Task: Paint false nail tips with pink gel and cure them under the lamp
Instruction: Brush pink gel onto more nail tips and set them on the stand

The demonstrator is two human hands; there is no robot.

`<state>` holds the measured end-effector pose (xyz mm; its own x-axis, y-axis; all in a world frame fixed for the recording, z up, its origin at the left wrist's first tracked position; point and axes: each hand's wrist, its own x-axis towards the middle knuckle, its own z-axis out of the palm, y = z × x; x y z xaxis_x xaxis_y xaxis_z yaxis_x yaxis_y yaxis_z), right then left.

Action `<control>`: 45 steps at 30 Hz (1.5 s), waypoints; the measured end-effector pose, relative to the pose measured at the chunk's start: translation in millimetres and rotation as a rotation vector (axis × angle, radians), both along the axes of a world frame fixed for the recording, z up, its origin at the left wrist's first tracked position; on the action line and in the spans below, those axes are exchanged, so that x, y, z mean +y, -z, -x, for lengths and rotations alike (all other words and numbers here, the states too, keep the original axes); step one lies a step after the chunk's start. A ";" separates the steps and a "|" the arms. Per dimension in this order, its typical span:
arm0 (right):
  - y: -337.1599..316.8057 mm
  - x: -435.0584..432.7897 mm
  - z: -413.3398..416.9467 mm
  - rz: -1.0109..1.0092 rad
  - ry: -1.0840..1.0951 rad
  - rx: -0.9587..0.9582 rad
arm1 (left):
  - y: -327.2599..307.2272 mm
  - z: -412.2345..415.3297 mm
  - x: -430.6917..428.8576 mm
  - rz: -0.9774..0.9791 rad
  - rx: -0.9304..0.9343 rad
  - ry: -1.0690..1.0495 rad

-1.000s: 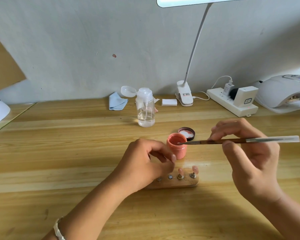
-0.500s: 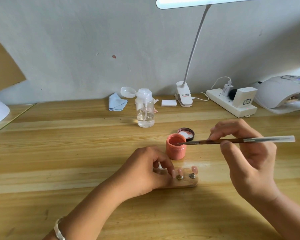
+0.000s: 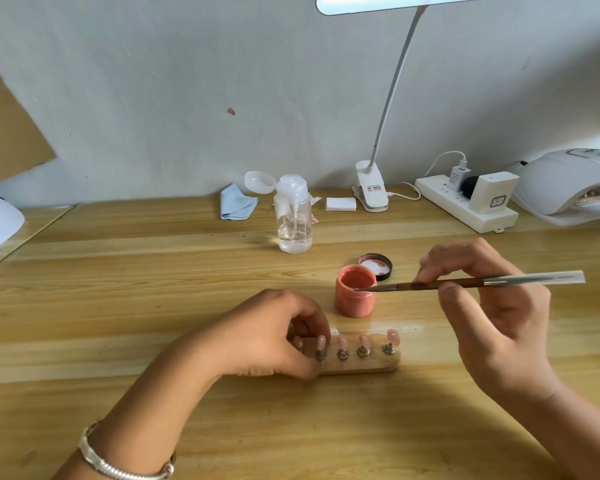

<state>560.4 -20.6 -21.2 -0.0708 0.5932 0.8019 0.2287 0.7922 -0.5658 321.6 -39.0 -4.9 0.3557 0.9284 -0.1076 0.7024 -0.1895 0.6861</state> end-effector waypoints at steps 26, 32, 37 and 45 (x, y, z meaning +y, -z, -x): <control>0.4 0.3 3.6 0.061 0.012 0.042 | 8.3 -11.5 -0.9 -0.371 -0.367 -0.189; 0.2 -1.4 4.0 0.056 -0.010 -0.008 | 9.5 -11.8 1.1 -0.315 -0.423 -0.219; -0.7 -3.2 4.4 0.063 -0.029 -0.043 | 8.4 -14.0 0.0 -0.303 -0.421 -0.216; -3.1 -3.3 5.1 0.076 -0.031 -0.042 | 5.9 -16.5 -1.6 -0.318 -0.432 -0.195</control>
